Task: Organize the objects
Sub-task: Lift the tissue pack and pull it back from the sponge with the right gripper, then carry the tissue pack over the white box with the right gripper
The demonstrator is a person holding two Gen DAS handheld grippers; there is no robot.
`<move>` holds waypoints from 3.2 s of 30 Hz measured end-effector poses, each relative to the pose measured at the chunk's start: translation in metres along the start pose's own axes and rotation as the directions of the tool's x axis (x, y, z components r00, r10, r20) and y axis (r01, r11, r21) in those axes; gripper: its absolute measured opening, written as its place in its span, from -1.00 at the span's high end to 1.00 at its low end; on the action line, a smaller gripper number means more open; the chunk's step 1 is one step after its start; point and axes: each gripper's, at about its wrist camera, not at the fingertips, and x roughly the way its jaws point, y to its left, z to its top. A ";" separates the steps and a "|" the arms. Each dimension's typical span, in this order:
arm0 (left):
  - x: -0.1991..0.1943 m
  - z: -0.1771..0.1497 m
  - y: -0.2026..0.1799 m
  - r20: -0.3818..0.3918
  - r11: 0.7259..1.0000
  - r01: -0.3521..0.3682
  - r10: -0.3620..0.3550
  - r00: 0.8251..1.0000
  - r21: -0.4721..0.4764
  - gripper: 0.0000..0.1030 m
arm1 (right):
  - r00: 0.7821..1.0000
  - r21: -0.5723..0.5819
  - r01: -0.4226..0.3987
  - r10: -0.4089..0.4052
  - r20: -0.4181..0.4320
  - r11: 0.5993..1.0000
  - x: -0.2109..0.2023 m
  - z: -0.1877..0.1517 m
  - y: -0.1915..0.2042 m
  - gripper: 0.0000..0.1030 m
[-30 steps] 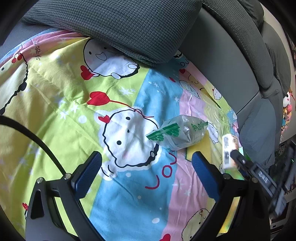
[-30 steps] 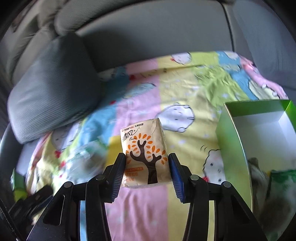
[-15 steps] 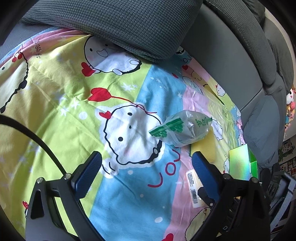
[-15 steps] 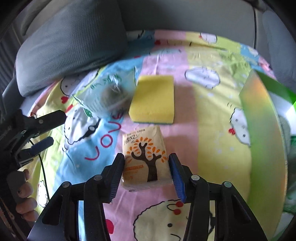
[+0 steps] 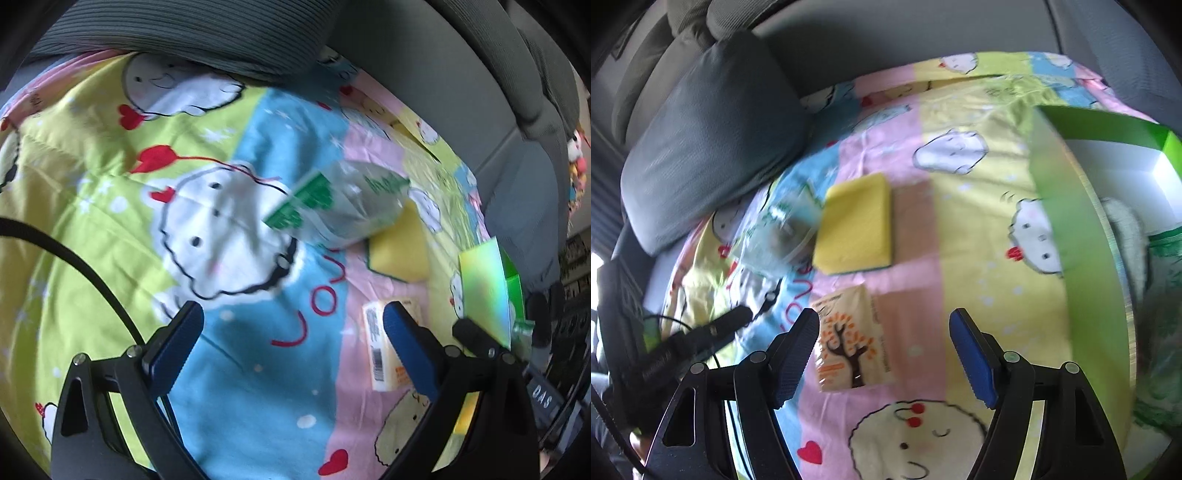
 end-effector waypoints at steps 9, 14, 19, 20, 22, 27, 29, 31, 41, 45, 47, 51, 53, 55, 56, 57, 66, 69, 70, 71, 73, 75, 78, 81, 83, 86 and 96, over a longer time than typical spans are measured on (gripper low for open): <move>0.010 -0.011 -0.020 -0.050 0.996 0.043 -0.039 0.998 0.082 -0.79 | 0.998 0.019 -0.049 0.048 0.044 0.999 -0.008 0.007 -0.009 0.20; 0.014 -0.014 -0.025 -0.074 0.993 0.078 -0.072 0.995 0.090 -0.55 | 0.997 0.017 -0.078 0.078 0.021 0.997 0.000 0.006 -0.006 0.40; 0.018 -0.016 -0.028 -0.095 0.992 0.085 -0.076 0.993 0.097 -0.46 | 0.992 0.027 -0.121 0.122 -0.039 0.992 0.011 0.006 -0.004 0.38; 0.018 -0.016 -0.028 -0.099 0.991 0.091 -0.081 0.992 0.099 -0.46 | 0.990 0.033 -0.129 0.131 -0.060 0.991 0.015 0.006 -0.004 0.34; 0.019 -0.016 -0.030 -0.104 0.989 0.101 -0.090 0.991 0.105 -0.46 | 0.985 0.044 -0.134 0.138 -0.102 0.990 0.023 0.005 -0.005 0.20; 0.022 -0.019 -0.038 -0.124 0.985 0.124 -0.109 0.986 0.119 -0.39 | 0.982 0.067 -0.122 0.130 -0.134 0.990 0.032 0.005 -0.005 0.11; 0.026 -0.022 -0.041 -0.144 0.983 0.130 -0.111 0.983 0.129 -0.39 | 0.982 0.065 -0.119 0.127 -0.140 0.991 0.034 0.005 -0.006 -0.02; 0.027 -0.024 -0.044 -0.149 0.982 0.127 -0.107 0.983 0.138 -0.39 | 0.978 0.065 -0.133 0.142 -0.154 0.989 0.037 0.006 -0.006 -0.11; 0.035 -0.031 -0.054 -0.151 0.974 0.129 -0.101 0.983 0.185 -0.37 | 0.968 0.078 -0.151 0.164 -0.193 0.985 0.047 0.007 0.001 -0.12; 0.035 -0.028 -0.053 -0.140 0.974 0.147 -0.124 0.982 0.171 -0.13 | 0.971 0.051 -0.148 0.155 -0.183 0.988 0.047 0.006 0.003 -0.12; 0.038 -0.028 -0.055 -0.137 0.973 0.145 -0.122 0.983 0.178 -0.09 | 0.973 0.031 -0.143 0.147 -0.177 0.989 0.048 0.006 0.005 -0.12; 0.040 -0.030 -0.060 -0.129 0.969 0.155 -0.132 0.983 0.192 0.03 | 0.976 0.025 -0.147 0.149 -0.162 0.989 0.049 0.006 0.004 -0.07; 0.041 -0.031 -0.063 -0.132 0.967 0.169 -0.145 0.981 0.189 0.10 | 0.976 0.034 -0.151 0.154 -0.156 0.988 0.049 0.006 0.002 0.01; 0.041 -0.033 -0.066 -0.133 0.966 0.179 -0.155 0.979 0.188 0.13 | 0.973 0.046 -0.165 0.170 -0.158 0.985 0.049 0.006 -0.001 0.10; 0.040 -0.033 -0.067 -0.130 0.965 0.179 -0.156 0.979 0.191 0.14 | 0.972 0.057 -0.168 0.175 -0.159 0.984 0.049 0.005 -0.002 0.12; 0.040 -0.034 -0.069 -0.129 0.963 0.183 -0.159 0.979 0.196 0.16 | 0.971 0.067 -0.171 0.180 -0.159 0.983 0.048 0.005 -0.004 0.15; 0.026 -0.038 -0.081 -0.095 0.944 0.218 -0.201 0.975 0.248 0.19 | 0.979 0.048 -0.166 0.171 -0.113 0.985 0.028 0.006 -0.005 0.16; 0.016 -0.040 -0.085 -0.072 0.934 0.237 -0.226 0.972 0.269 0.19 | 0.985 0.020 -0.156 0.157 -0.071 0.987 0.013 0.006 -0.003 0.16; 0.013 -0.041 -0.087 -0.064 0.930 0.241 -0.232 0.971 0.276 0.19 | 0.986 0.015 -0.155 0.155 -0.062 0.988 0.010 0.007 -0.002 0.16; 0.009 -0.042 -0.089 -0.055 0.927 0.244 -0.239 0.970 0.286 0.19 | 0.987 0.011 -0.153 0.154 -0.050 0.988 0.005 0.007 -0.002 0.16; 0.004 -0.043 -0.093 -0.040 0.918 0.253 -0.253 0.967 0.305 0.20 | 0.989 0.001 -0.147 0.147 -0.028 0.989 -0.003 0.008 -0.001 0.16; -0.003 -0.044 -0.098 -0.028 0.910 0.261 -0.266 0.963 0.323 0.20 | 0.991 -0.012 -0.135 0.135 -0.004 0.991 -0.013 0.008 -0.001 0.16; -0.013 -0.047 -0.107 -0.005 0.895 0.273 -0.290 0.957 0.353 0.20 | 0.992 -0.024 -0.116 0.117 0.039 0.993 -0.028 0.008 0.001 0.16; -0.019 -0.050 -0.116 0.002 0.877 0.298 -0.322 0.947 0.376 0.20 | 0.991 -0.024 -0.100 0.101 0.084 0.995 -0.044 0.006 -0.001 0.16; -0.022 -0.053 -0.122 0.006 0.866 0.313 -0.343 0.939 0.390 0.20 | 0.990 -0.025 -0.085 0.087 0.108 0.996 -0.053 0.005 -0.003 0.16; -0.026 -0.055 -0.130 0.008 0.847 0.340 -0.376 0.927 0.407 0.20 | 0.988 -0.023 -0.062 0.065 0.143 0.998 -0.067 0.004 -0.007 0.16; -0.028 -0.069 -0.165 -0.016 0.776 0.422 -0.471 0.882 0.469 0.20 | 0.969 0.027 0.012 -0.018 0.246 1.000 -0.103 -0.006 -0.032 0.16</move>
